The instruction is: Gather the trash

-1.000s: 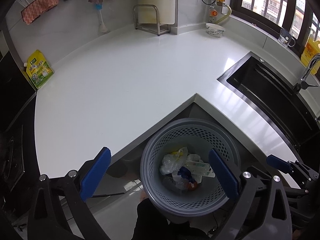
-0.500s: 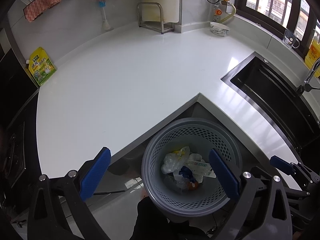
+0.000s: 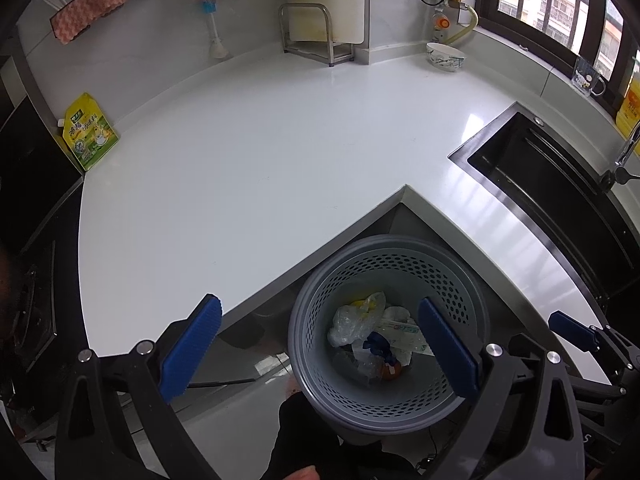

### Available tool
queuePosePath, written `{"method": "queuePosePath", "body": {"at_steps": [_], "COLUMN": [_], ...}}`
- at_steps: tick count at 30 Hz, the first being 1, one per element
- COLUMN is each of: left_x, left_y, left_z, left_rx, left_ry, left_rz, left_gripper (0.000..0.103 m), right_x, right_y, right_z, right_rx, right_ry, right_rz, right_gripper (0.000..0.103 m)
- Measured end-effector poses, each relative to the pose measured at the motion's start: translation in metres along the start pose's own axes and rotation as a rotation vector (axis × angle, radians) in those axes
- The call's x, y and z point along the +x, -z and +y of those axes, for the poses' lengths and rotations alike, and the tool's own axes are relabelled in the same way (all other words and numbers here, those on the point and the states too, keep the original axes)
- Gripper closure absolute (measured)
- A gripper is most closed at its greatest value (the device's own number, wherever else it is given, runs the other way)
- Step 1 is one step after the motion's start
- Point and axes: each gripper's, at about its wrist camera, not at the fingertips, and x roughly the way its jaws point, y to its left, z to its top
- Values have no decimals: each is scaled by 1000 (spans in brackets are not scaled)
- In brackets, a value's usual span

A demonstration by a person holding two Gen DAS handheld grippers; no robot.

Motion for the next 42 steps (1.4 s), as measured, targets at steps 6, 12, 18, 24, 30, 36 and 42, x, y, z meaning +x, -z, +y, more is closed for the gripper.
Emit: {"method": "queuePosePath", "body": {"at_steps": [6,12,18,24,30,36,42], "left_x": [0,-1,0,3,5,5,5], "left_y": [0,1,2,4,7,8,8], "left_z": [0,2,1,3,3,5,5], "left_rx": [5,0,9,12,18,15,15], "left_ry": [-3,-1,-9,-17,-18,-20,-20], "left_rz": [2,1,6,18,30,31,30], "left_gripper": [6,6,6,6,6,6,6], "right_x": [-1,-1,-2,-2,-2,-2,-2], "right_y": [0,0,0,0,0,1,0], "right_z": [1,2,4,7,9,9,9], "right_rx": [-3,-2,-2,-3,-5,-5,-5], "right_ry": [-1,0,0,-2,-1,-1,-1], "right_rz": [-1,-1,-2,0,1,1,-1], "right_gripper": [37,37,37,37,37,37,37]}}
